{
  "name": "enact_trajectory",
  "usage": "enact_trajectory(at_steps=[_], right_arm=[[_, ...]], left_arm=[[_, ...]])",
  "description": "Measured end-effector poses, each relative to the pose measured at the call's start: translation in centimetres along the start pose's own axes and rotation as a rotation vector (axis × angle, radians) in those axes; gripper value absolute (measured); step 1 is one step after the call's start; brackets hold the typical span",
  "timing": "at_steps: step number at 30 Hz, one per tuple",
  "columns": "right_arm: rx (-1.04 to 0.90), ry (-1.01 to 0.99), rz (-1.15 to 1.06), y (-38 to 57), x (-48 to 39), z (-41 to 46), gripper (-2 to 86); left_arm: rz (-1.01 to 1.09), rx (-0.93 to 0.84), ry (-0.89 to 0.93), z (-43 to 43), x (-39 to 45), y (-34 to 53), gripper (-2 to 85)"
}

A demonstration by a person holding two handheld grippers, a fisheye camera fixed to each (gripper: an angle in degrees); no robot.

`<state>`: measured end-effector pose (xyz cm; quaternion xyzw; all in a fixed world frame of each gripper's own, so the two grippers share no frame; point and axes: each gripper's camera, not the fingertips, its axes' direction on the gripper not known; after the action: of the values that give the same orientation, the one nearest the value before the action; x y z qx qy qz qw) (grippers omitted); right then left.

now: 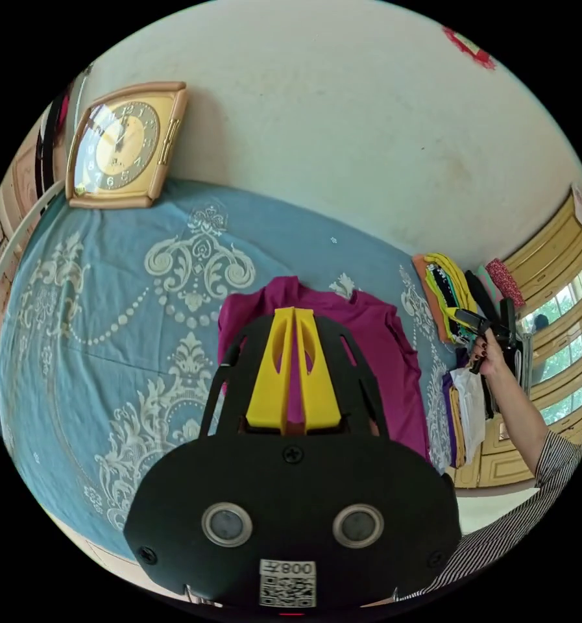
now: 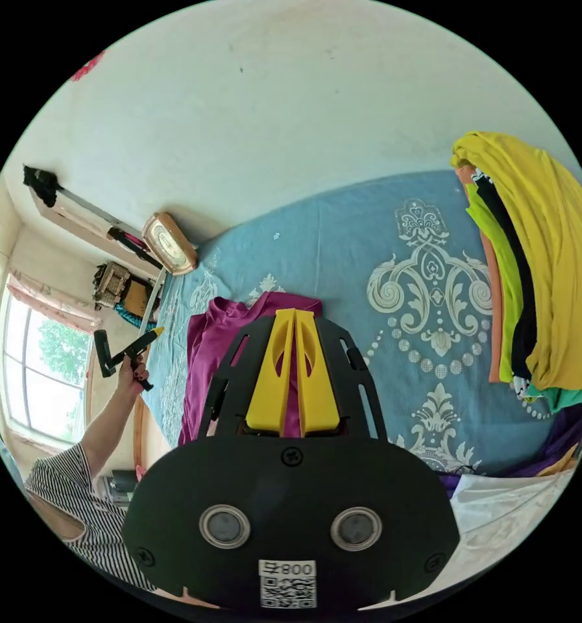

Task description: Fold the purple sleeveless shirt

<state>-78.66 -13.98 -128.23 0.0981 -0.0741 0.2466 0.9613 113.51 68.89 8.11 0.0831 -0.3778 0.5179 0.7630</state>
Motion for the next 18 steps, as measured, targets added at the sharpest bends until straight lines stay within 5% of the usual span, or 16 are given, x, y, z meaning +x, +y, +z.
enact_trajectory(at_steps=[6, 18], right_arm=[[-0.169, -0.022, -0.091, 11.5, 1.9, 5.4, 0.3], [-0.378, -0.002, 0.082, 33.6, 3.8, 9.3, 6.1]], left_arm=[[-0.124, -0.11, 0.118, -0.1, -6.2, 12.1, 1.1], [-0.319, -0.233, 0.187, -2.3, -10.3, 31.6, 7.0]])
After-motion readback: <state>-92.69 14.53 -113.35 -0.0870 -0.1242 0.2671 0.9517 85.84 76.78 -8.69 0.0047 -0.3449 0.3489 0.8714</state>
